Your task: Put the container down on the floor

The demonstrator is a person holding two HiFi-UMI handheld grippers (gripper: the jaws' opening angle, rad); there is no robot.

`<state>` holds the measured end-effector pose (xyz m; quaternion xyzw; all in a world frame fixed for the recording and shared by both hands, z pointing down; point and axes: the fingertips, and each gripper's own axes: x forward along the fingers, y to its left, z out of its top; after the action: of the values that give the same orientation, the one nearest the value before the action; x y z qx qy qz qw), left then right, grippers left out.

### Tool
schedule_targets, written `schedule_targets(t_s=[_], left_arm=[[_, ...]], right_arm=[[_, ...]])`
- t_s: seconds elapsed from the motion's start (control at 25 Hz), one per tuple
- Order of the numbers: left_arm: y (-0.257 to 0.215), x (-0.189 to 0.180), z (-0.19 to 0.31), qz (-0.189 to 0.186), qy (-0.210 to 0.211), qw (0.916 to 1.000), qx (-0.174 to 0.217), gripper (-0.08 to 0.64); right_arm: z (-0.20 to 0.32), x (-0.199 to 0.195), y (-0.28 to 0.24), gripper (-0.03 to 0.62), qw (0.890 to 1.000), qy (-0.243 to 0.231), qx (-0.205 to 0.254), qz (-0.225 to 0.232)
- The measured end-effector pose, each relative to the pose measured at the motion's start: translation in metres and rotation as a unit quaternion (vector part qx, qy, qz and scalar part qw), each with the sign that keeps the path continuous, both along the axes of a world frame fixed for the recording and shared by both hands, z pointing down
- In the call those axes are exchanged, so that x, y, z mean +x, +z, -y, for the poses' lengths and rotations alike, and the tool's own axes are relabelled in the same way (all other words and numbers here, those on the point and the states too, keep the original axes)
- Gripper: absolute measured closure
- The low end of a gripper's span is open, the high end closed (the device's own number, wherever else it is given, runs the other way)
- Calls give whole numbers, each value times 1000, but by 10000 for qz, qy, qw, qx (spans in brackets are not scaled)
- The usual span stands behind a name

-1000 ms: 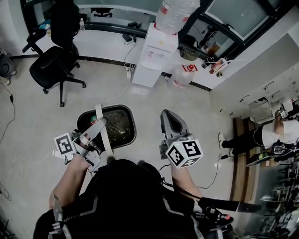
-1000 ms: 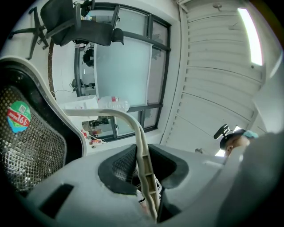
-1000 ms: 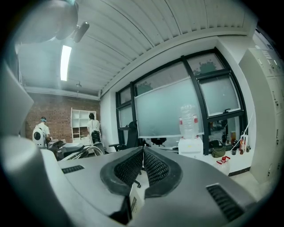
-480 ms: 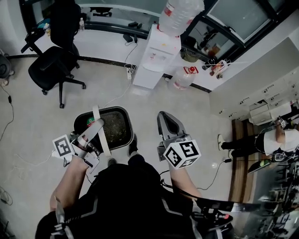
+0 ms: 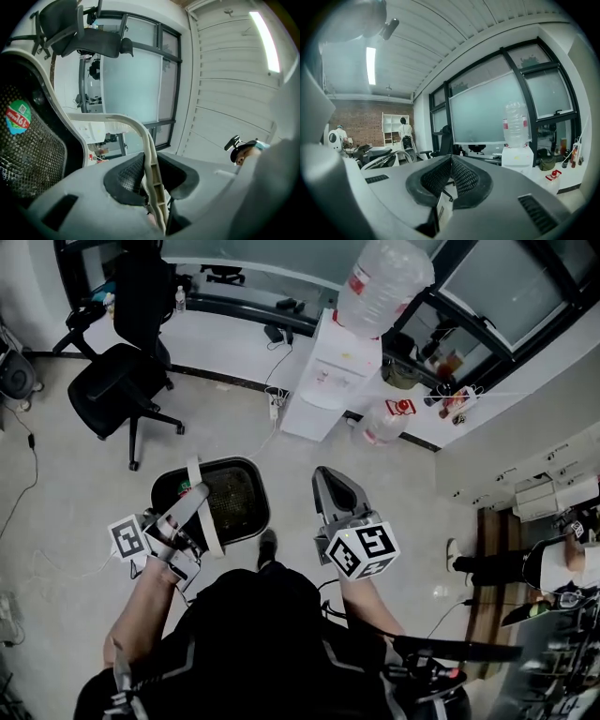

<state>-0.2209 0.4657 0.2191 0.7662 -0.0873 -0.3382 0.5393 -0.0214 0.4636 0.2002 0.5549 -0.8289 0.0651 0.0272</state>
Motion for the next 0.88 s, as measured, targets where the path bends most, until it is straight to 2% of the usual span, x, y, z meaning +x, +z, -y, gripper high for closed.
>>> schedule_targets(t_s=[0.44,0.6,0.88], left_arm=[[-16,61,97,62,-244,9997,79,479],[-18,88,127,143,-252,9996,57,477],[-22,122,167,31,-323,9993,158,477]], right_arm=[[104,66,-4,583,9997,-234,-20,118],[127,94,-2,583,9996,-261,-32,101],[163,143,9,583,9995,-281,-163,-11]])
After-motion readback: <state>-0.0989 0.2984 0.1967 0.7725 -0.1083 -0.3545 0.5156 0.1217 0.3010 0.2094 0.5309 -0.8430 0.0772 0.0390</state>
